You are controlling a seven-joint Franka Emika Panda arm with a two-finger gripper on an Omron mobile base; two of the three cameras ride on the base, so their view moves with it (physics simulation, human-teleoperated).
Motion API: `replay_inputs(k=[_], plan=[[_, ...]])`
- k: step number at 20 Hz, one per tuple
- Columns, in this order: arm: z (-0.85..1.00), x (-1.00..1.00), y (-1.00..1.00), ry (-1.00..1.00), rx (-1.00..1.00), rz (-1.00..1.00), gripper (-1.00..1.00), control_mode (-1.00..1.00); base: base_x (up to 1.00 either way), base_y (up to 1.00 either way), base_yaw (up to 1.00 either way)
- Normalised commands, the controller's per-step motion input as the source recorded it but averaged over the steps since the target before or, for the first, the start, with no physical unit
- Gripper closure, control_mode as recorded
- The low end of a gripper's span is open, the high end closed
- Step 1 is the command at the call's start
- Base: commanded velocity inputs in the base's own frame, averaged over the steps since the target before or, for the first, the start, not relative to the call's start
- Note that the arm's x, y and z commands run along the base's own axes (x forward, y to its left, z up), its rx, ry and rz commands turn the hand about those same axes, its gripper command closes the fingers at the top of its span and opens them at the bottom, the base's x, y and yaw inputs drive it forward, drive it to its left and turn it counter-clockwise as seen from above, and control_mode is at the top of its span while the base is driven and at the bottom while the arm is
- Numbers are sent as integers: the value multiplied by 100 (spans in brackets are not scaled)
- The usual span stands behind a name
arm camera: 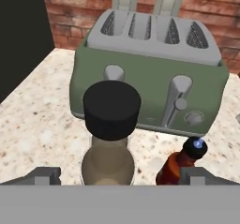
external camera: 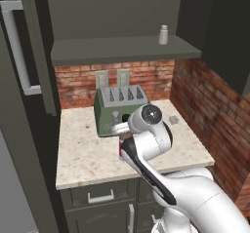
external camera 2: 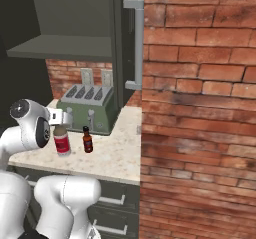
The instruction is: Pick the syrup bottle and condiment bottle from the counter and place them in the cabinet.
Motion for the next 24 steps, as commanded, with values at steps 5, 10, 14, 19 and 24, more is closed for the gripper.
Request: replay_inputs(k=[5, 10, 14, 19, 24], plan=[[-5, 18, 5, 0, 0, 0, -100, -100, 0, 0, 0], [-2, 25, 3, 0, 0, 0, -100, -100, 0, 0, 0], [-4, 8, 0, 0, 0, 0, -100, -100, 0, 0, 0], [-7, 0, 0, 0, 0, 0, -100, -100, 0, 0, 0], [-1, 3, 1, -1, 1, 0, -100, -100, 0, 0, 0]])
